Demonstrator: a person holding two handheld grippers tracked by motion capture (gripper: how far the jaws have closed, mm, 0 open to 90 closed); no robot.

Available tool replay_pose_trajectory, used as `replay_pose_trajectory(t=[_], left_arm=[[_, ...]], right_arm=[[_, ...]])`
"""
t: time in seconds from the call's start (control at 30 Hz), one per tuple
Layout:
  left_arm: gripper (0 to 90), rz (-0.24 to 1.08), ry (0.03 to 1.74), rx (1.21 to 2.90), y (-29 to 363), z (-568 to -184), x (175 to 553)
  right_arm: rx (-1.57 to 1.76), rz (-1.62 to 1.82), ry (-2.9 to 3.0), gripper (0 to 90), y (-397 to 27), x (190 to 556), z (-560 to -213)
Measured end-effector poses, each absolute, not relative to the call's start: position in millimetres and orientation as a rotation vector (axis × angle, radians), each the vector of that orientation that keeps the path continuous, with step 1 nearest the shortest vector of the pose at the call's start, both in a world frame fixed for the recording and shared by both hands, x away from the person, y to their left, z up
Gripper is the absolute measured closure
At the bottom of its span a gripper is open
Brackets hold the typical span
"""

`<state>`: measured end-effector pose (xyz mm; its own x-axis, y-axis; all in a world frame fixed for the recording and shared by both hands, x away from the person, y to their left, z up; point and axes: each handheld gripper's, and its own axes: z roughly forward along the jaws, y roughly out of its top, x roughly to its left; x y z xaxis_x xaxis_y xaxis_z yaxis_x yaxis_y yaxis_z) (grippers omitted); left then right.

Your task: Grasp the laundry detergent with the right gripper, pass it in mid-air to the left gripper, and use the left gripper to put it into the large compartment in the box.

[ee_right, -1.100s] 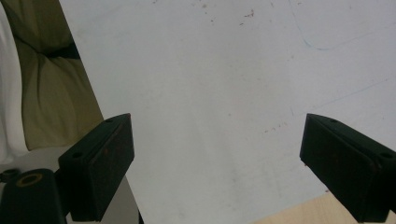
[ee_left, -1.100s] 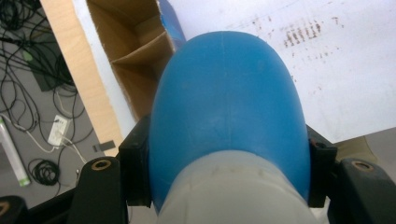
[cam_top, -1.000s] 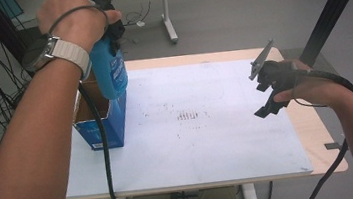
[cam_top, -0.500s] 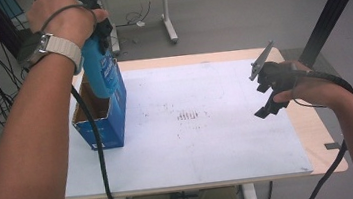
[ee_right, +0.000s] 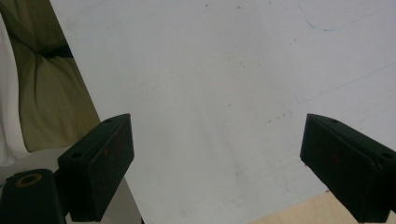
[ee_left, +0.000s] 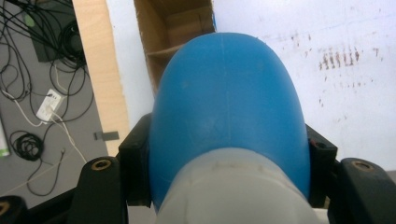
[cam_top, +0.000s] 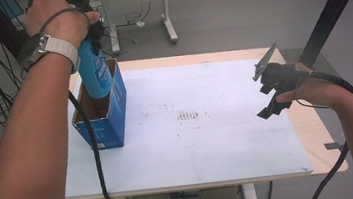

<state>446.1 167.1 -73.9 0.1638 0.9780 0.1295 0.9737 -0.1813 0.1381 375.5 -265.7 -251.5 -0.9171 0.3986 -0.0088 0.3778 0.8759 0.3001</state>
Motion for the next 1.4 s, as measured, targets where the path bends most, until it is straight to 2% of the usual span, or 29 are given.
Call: replay_pose_trajectory(t=[0.93, 1.4], left_arm=[[37.8, 0.325, 2.032, 2.381, 187.1, -98.0, 458.7], [37.7, 0.293, 2.046, 2.38, 196.2, -120.3, 463.4]], right_arm=[[0.662, 0.448, 2.976, 9.1, -271.7, 378.1, -256.7], [0.682, 0.454, 2.974, 8.9, -273.6, 380.4, -260.5]])
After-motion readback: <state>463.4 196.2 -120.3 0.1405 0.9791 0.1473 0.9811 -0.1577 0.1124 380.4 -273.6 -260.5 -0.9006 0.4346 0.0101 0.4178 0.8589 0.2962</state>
